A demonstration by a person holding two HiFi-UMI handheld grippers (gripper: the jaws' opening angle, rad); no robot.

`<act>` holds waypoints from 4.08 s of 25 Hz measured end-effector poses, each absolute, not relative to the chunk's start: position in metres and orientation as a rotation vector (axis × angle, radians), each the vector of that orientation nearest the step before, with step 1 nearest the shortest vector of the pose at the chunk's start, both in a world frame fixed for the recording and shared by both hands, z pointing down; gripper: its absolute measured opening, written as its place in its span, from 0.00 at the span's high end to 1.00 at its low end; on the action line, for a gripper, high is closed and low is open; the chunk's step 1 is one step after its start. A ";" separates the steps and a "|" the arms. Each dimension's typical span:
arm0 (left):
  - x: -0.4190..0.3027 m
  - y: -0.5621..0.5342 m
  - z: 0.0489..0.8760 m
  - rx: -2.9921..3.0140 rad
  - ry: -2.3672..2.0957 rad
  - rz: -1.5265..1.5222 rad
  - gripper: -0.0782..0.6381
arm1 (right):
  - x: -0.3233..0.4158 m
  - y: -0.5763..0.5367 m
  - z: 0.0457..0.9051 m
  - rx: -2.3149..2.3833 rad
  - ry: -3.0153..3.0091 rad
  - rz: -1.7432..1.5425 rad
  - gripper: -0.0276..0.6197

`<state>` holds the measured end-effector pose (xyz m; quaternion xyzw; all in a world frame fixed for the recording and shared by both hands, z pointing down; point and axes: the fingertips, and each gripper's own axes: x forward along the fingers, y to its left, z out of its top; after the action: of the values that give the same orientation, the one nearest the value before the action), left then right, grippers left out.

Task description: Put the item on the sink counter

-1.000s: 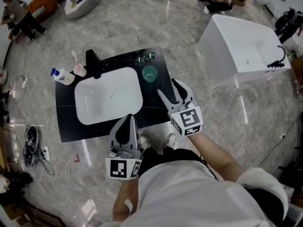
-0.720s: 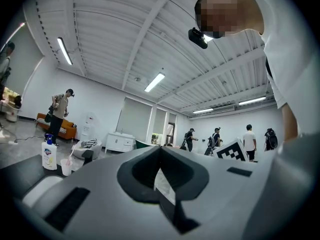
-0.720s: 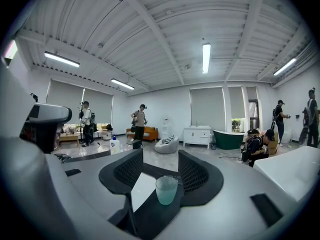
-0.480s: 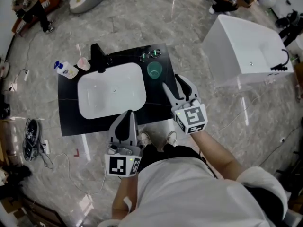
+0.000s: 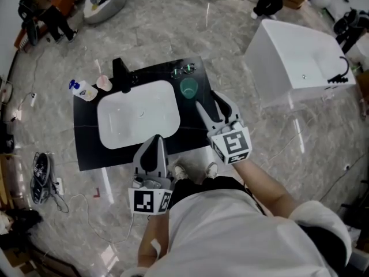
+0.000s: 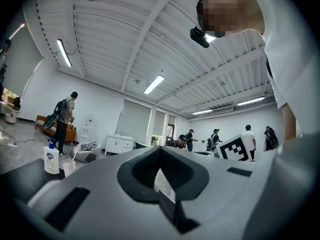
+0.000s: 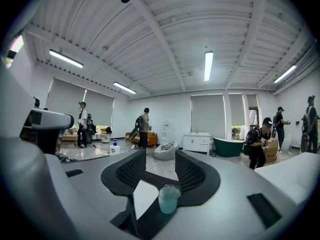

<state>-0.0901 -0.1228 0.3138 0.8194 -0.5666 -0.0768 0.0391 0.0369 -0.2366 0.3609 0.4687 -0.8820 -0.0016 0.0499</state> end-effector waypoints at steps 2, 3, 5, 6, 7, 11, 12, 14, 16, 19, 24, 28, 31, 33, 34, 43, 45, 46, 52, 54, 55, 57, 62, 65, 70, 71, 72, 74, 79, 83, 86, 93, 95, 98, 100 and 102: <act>-0.091 -0.121 0.312 2.519 -1.733 -0.248 0.89 | 0.038 -0.235 0.355 1.443 -2.687 -0.025 0.65; -0.091 -0.121 0.310 2.524 -1.731 -0.252 0.89 | 0.038 -0.234 0.352 1.448 -2.688 -0.033 0.65; -0.091 -0.119 0.308 2.534 -1.729 -0.255 0.89 | 0.039 -0.231 0.350 1.450 -2.685 -0.040 0.66; -0.091 -0.119 0.306 2.538 -1.728 -0.257 0.89 | 0.040 -0.230 0.348 1.451 -2.683 -0.045 0.66; -0.090 -0.118 0.305 2.542 -1.727 -0.259 0.89 | 0.042 -0.230 0.346 1.455 -2.687 -0.058 0.67; -0.088 -0.114 0.303 2.551 -1.721 -0.264 0.89 | 0.043 -0.226 0.336 1.476 -2.700 -0.086 0.68; -0.088 -0.113 0.304 2.551 -1.719 -0.263 0.89 | 0.043 -0.225 0.336 1.476 -2.699 -0.087 0.68; -0.088 -0.112 0.304 2.552 -1.716 -0.261 0.89 | 0.043 -0.224 0.337 1.471 -2.701 -0.099 0.68; -0.088 -0.112 0.305 2.552 -1.716 -0.259 0.89 | 0.042 -0.223 0.336 1.466 -2.710 -0.120 0.70; -0.089 -0.111 0.306 2.547 -1.719 -0.257 0.89 | 0.043 -0.221 0.334 1.469 -2.711 -0.130 0.71; -0.090 -0.109 0.306 2.553 -1.717 -0.260 0.89 | 0.042 -0.218 0.330 1.474 -2.711 -0.138 0.73; -0.091 -0.106 0.306 2.555 -1.725 -0.262 0.89 | 0.044 -0.213 0.330 1.485 -2.712 -0.150 0.76; -0.093 -0.104 0.308 2.548 -1.734 -0.263 0.89 | 0.046 -0.210 0.331 1.476 -2.717 -0.167 0.77; -0.092 -0.102 0.310 2.545 -1.732 -0.253 0.89 | 0.048 -0.207 0.330 1.476 -2.719 -0.164 0.77; -0.092 -0.102 0.310 2.544 -1.731 -0.251 0.89 | 0.049 -0.206 0.329 1.478 -2.721 -0.165 0.78; -0.085 -0.104 0.312 2.559 -1.708 -0.246 0.89 | 0.049 -0.199 0.315 1.476 -2.754 -0.161 0.82; -0.086 -0.105 0.312 2.557 -1.709 -0.244 0.89 | 0.048 -0.198 0.311 1.469 -2.771 -0.174 0.83; -0.086 -0.105 0.312 2.557 -1.709 -0.244 0.89 | 0.048 -0.198 0.310 1.466 -2.776 -0.181 0.83; -0.087 -0.107 0.312 2.551 -1.715 -0.248 0.89 | 0.044 -0.195 0.305 1.429 -2.811 -0.187 0.85; -0.088 -0.108 0.311 2.549 -1.720 -0.251 0.89 | 0.042 -0.195 0.303 1.408 -2.822 -0.194 0.86; -0.089 -0.109 0.310 2.548 -1.724 -0.253 0.89 | 0.042 -0.195 0.302 1.398 -2.826 -0.199 0.86; -0.089 -0.109 0.309 2.545 -1.731 -0.255 0.89 | 0.040 -0.194 0.300 1.380 -2.836 -0.203 0.87; -0.089 -0.109 0.310 2.540 -1.742 -0.250 0.89 | 0.038 -0.193 0.294 1.354 -2.859 -0.238 0.88; -0.089 -0.109 0.312 2.533 -1.746 -0.246 0.89 | 0.038 -0.194 0.293 1.346 -2.868 -0.241 0.88; -0.087 -0.111 0.311 2.524 -1.755 -0.237 0.89 | 0.043 -0.196 0.293 1.362 -2.875 -0.206 0.88; -0.087 -0.111 0.311 2.522 -1.756 -0.234 0.89 | 0.044 -0.197 0.293 1.364 -2.875 -0.204 0.88; -0.087 -0.112 0.311 2.519 -1.757 -0.231 0.89 | 0.045 -0.198 0.292 1.366 -2.876 -0.203 0.88; -0.087 -0.113 0.311 2.515 -1.760 -0.226 0.89 | 0.046 -0.200 0.290 1.372 -2.883 -0.205 0.88; -0.087 -0.116 0.306 2.509 -1.767 -0.219 0.89 | 0.048 -0.201 0.272 1.381 -2.913 -0.235 0.88; -0.089 -0.120 0.299 2.507 -1.773 -0.212 0.89 | 0.046 -0.201 0.256 1.386 -2.929 -0.259 0.88; -0.090 -0.120 0.297 2.517 -1.790 -0.196 0.89 | 0.046 -0.196 0.250 1.381 -2.940 -0.273 0.88; -0.095 -0.122 0.293 2.561 -1.857 -0.158 0.89 | 0.053 -0.185 0.257 1.385 -2.945 -0.235 0.88; -0.098 -0.122 0.291 2.568 -1.885 -0.143 0.89 | 0.055 -0.181 0.260 1.381 -2.943 -0.213 0.88; -0.101 -0.119 0.296 2.556 -1.893 -0.139 0.89 | 0.060 -0.176 0.268 1.387 -2.931 -0.172 0.88; -0.103 -0.120 0.297 2.546 -1.895 -0.143 0.89 | 0.060 -0.175 0.271 1.382 -2.928 -0.160 0.88; -0.103 -0.121 0.297 2.547 -1.897 -0.144 0.89 | 0.059 -0.175 0.272 1.377 -2.926 -0.160 0.88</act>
<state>-0.1030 -0.1213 0.2972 0.8010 -0.5966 -0.0454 -0.0189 0.0592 -0.1754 0.2720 0.4248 -0.9026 -0.0494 -0.0481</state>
